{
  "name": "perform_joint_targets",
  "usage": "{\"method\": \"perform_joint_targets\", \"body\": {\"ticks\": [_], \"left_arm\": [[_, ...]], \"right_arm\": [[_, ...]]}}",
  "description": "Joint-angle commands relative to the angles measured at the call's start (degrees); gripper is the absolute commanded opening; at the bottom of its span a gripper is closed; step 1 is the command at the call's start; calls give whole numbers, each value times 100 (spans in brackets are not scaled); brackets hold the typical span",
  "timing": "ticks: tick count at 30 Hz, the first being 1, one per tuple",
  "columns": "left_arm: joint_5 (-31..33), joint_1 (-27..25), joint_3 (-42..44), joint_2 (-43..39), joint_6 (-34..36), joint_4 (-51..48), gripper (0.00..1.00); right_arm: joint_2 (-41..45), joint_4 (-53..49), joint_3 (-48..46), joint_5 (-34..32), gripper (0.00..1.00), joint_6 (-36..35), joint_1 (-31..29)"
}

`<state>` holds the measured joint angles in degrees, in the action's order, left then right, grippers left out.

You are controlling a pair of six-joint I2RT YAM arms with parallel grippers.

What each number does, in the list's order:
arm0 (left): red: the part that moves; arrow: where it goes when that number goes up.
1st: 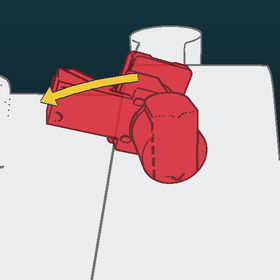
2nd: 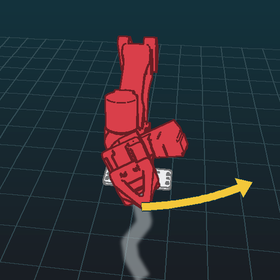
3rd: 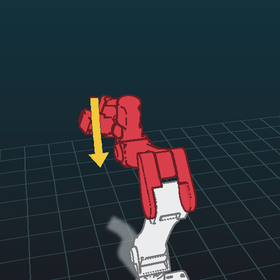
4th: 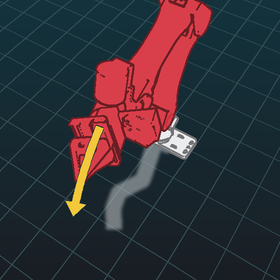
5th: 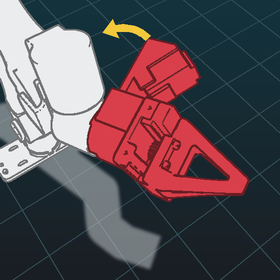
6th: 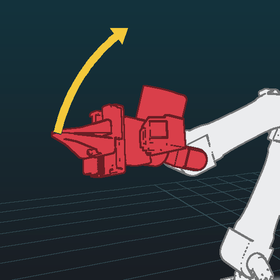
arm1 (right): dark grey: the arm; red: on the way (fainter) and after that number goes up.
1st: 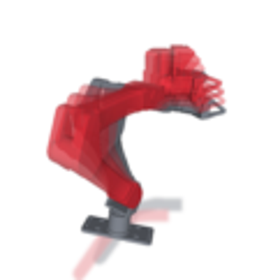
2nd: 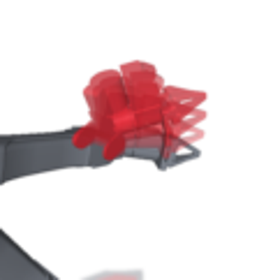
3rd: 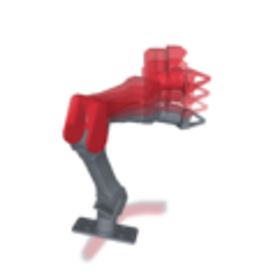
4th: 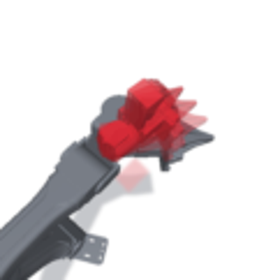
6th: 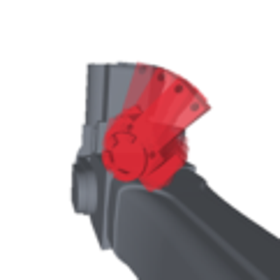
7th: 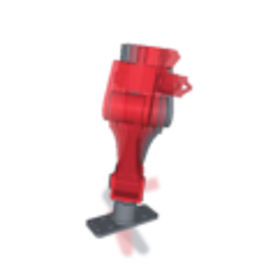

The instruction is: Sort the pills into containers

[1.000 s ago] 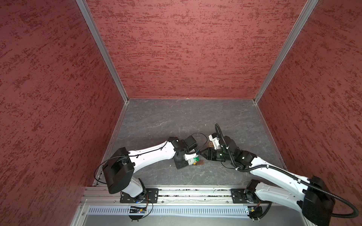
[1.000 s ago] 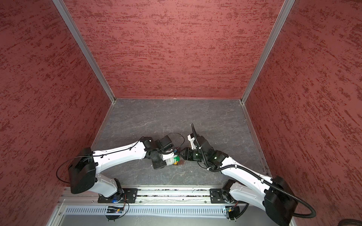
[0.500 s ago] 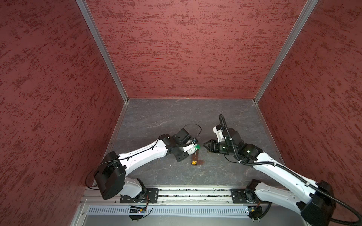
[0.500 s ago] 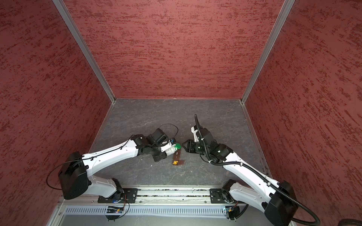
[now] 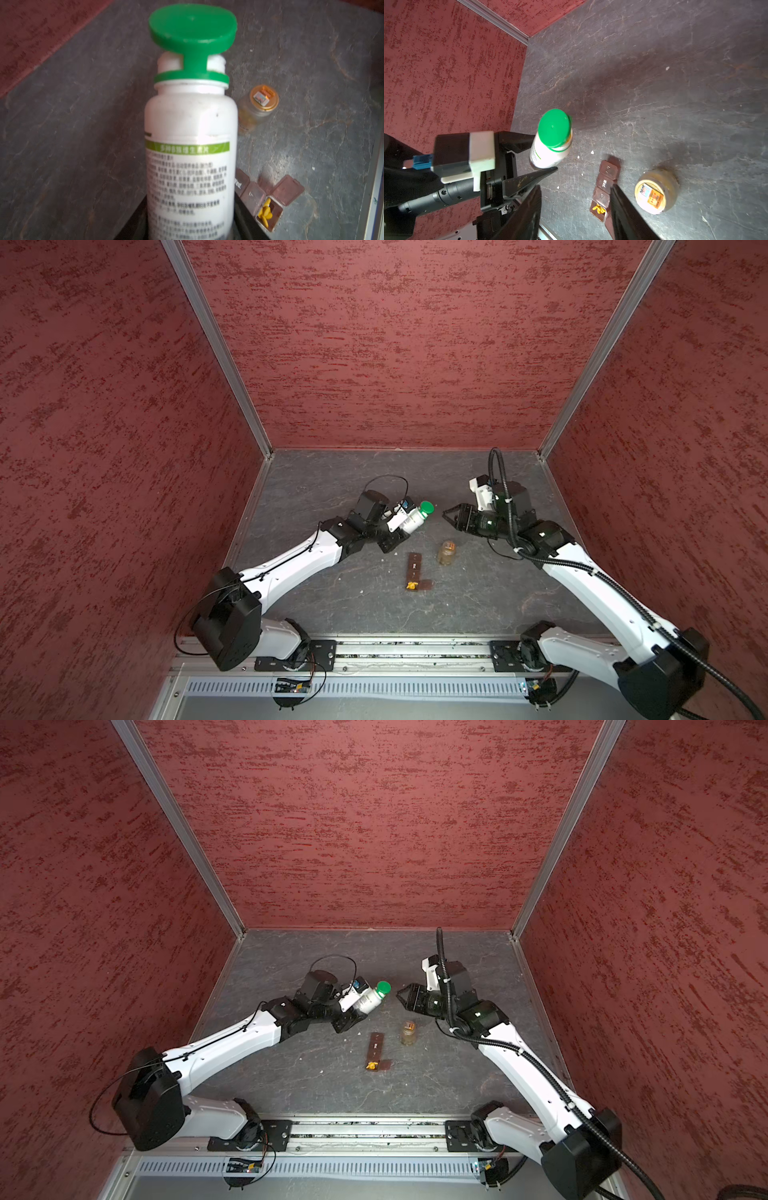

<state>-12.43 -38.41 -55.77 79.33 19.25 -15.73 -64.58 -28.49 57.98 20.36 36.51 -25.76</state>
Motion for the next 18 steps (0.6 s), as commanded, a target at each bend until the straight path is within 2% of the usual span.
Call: {"method": "perform_joint_targets", "body": {"ticks": [1, 9, 18], "left_arm": [[-547, 112, 64, 111, -108, 1555, 0], [-1034, 220, 108, 605, -584, 3130, 0], [-1564, 209, 183, 805, -923, 3786, 0]], "right_arm": [[-133, -119, 310, 333, 57, -174, 140], [-443, -59, 935, 548, 64, -427, 176], [-790, -50, 1294, 377, 70, -584, 176]]}}
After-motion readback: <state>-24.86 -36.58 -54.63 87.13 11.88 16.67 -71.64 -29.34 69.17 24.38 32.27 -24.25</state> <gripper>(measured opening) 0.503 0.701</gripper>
